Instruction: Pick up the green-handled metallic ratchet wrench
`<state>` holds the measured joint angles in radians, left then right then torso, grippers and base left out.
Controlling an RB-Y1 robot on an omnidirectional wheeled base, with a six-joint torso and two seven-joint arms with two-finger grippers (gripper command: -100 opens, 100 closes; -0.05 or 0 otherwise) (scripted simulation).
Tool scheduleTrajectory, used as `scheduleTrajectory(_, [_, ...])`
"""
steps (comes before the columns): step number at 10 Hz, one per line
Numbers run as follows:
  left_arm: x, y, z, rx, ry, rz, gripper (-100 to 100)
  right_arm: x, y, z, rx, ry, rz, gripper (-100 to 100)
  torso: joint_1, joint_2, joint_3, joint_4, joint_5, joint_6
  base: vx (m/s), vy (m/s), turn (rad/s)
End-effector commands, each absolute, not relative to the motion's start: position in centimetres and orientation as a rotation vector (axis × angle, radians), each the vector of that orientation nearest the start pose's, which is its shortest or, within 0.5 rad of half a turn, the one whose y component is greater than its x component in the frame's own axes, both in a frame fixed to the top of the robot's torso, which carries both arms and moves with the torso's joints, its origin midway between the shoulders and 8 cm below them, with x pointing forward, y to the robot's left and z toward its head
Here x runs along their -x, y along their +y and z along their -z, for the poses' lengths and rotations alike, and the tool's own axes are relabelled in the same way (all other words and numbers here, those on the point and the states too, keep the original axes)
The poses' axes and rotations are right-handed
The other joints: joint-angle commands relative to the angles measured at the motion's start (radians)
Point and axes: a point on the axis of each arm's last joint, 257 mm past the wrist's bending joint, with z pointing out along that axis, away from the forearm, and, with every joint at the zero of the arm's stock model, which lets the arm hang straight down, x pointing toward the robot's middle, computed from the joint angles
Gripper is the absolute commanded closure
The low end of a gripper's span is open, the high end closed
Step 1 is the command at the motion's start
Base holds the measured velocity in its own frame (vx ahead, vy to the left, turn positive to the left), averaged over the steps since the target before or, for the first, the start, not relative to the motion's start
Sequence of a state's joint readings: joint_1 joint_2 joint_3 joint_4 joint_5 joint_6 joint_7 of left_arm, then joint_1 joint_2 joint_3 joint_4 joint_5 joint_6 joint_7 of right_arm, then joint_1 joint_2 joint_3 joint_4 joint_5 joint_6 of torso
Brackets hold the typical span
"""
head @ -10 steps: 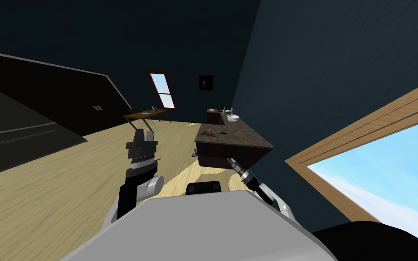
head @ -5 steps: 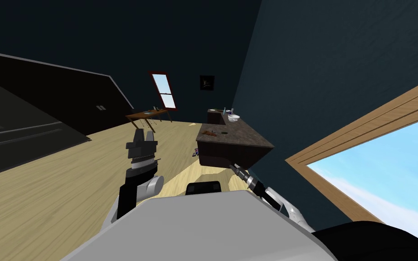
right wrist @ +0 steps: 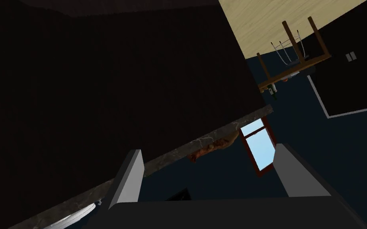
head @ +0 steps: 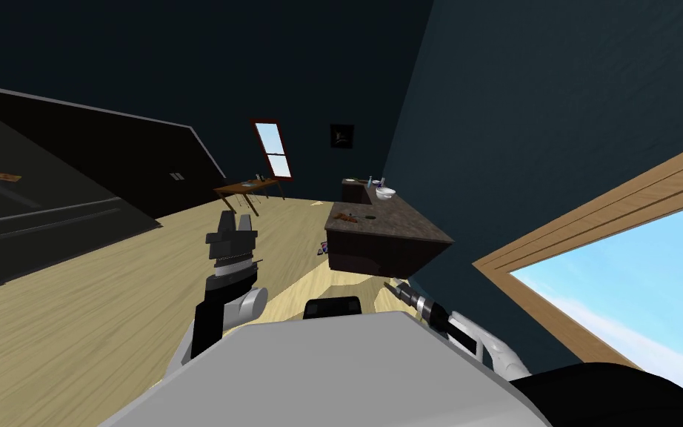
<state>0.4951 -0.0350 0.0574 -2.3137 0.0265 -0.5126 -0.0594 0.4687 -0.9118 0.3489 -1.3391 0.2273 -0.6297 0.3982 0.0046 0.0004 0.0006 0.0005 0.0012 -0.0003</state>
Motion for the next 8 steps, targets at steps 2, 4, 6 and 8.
scheduleTrajectory(2, [-33.0,30.2,-4.4,0.629,0.543,1.216,0,-23.9,-40.5,42.7,0.234,2.204,-0.463,-100,0.0,-0.001,-0.001,0.0,0.0,-0.001,0.005,0.053,0.075])
scheduleTrajectory(4, [-33.0,30.2,-4.4,0.629,0.543,1.216,0,-22.6,-42.5,43.1,0.333,2.25,-0.416,-100,-0.002,-0.001,-0.001,0.0,-0.001,0.0,0.004,0.026,0.057])
scheduleTrajectory(6, [-33.0,30.2,-4.4,0.629,0.543,1.216,0,-20.7,-45.6,43.9,0.413,2.313,-0.346,-100,-0.001,-0.002,-0.001,0.0,0.0,0.0,0.027,0.057,0.089])
scheduleTrajectory(8, [-33.0,30.2,-4.4,0.629,0.543,1.216,0,-18.8,-49.5,44.3,0.492,2.38,-0.263,-100,0.0,-0.003,-0.002,-0.001,0.0,0.0,0.038,0.061,0.125])
